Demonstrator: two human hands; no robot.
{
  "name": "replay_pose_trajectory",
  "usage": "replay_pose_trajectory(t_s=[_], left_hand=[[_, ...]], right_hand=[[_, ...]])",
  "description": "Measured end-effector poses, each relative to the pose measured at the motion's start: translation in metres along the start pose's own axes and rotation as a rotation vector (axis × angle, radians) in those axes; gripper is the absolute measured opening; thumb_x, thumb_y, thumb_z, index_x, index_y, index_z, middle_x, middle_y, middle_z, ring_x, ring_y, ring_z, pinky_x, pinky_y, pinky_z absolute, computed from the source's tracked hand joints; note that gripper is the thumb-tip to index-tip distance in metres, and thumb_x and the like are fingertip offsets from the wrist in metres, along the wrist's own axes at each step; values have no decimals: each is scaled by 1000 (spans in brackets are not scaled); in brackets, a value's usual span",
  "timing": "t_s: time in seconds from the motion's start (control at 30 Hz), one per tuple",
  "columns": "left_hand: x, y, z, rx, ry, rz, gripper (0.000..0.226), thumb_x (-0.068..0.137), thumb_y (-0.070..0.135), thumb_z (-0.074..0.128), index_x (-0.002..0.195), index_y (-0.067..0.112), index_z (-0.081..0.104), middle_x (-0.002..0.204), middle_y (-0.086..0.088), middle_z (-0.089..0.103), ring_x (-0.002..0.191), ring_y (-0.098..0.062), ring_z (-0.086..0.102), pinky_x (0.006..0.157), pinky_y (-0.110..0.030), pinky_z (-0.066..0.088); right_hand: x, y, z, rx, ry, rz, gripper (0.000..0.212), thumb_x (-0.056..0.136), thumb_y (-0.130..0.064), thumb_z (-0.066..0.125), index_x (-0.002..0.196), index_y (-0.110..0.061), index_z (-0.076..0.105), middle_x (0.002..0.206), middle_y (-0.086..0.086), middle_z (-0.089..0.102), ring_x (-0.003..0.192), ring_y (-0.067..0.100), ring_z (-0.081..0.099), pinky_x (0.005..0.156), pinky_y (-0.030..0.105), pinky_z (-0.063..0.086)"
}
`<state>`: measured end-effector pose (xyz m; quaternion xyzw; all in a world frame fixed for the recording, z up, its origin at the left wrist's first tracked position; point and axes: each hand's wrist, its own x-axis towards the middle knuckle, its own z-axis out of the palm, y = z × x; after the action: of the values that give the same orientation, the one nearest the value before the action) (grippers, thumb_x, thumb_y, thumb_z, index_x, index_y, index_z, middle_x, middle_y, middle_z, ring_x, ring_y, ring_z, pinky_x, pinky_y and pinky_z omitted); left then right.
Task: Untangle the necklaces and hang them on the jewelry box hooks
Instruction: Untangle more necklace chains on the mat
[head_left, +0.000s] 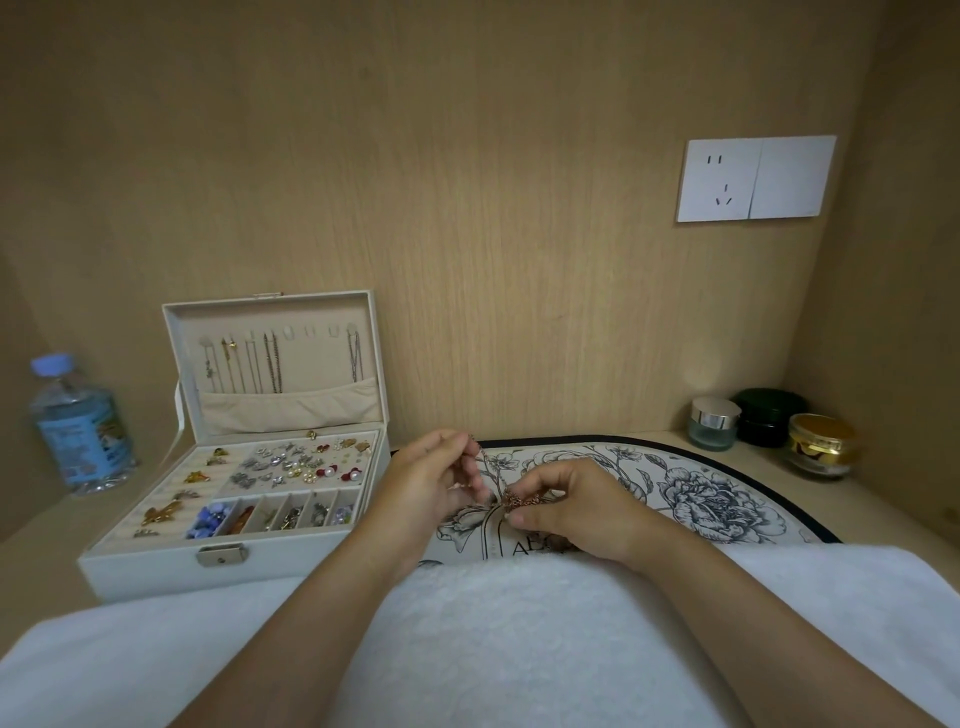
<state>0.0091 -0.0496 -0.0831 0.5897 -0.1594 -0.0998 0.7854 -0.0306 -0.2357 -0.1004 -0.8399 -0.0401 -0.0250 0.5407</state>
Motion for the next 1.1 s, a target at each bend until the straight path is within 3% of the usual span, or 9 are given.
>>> replay_pose_trajectory(t_s=[0.1, 0.2, 0.4, 0.57, 0.67, 0.8, 0.97, 1.1], left_hand=[[2, -2, 0, -167, 5, -19, 26, 100, 9, 44, 77, 4, 53, 66, -8, 47, 67, -22, 53, 62, -31, 55], [3, -10, 1, -74, 47, -33, 23, 99, 10, 47, 78, 5, 54, 61, -4, 44, 58, -19, 44, 55, -30, 46], [3, -19, 4, 78, 94, -39, 15, 98, 10, 52, 83, 11, 58, 54, 0, 43, 49, -15, 39, 50, -28, 33], [4, -21, 3, 75, 143, -73, 19, 100, 8, 48, 81, 10, 54, 61, -3, 52, 51, -17, 46, 46, -27, 37], [3, -23, 4, 85, 154, -77, 19, 100, 9, 48, 82, 10, 53, 63, -5, 54, 52, -17, 50, 48, -27, 40], [2, -21, 4, 64, 157, -59, 17, 100, 9, 49, 84, 9, 54, 61, -4, 52, 52, -17, 51, 49, -29, 43], [4, -21, 1, 184, 240, 22, 16, 98, 9, 52, 83, 10, 58, 59, 0, 53, 52, -15, 49, 51, -30, 41], [7, -24, -2, 339, 329, 13, 13, 100, 13, 51, 89, 13, 58, 69, -3, 58, 58, -16, 54, 54, -33, 48]], right_hand=[[3, 4, -1, -1, 52, 18, 23, 72, -11, 88, 76, -28, 74, 80, 1, 72, 60, 6, 58, 66, 24, 48], [6, 7, 0, -25, 85, 17, 30, 65, -13, 93, 67, -31, 69, 83, 22, 71, 64, 19, 55, 65, 35, 46], [1, 2, -1, -4, 25, -46, 24, 64, -21, 94, 63, -23, 69, 64, -9, 67, 54, 6, 50, 54, 19, 42], [3, 3, -1, 23, -4, -29, 17, 74, -9, 86, 77, -24, 80, 79, -5, 77, 71, 5, 68, 73, 21, 51], [3, 4, -3, -25, 40, -11, 18, 71, -14, 89, 74, -21, 73, 62, -10, 66, 54, 2, 55, 58, 18, 44], [1, 4, -5, -53, 52, -33, 31, 70, -26, 90, 60, -21, 61, 55, -8, 51, 51, 7, 41, 50, 18, 36], [0, 1, -6, -40, 49, -8, 28, 77, -28, 85, 69, -9, 66, 52, -3, 49, 45, 8, 36, 45, 19, 32], [0, -4, -2, 85, 3, 14, 4, 85, -16, 78, 82, -16, 75, 65, 2, 62, 45, 6, 42, 45, 18, 36]])
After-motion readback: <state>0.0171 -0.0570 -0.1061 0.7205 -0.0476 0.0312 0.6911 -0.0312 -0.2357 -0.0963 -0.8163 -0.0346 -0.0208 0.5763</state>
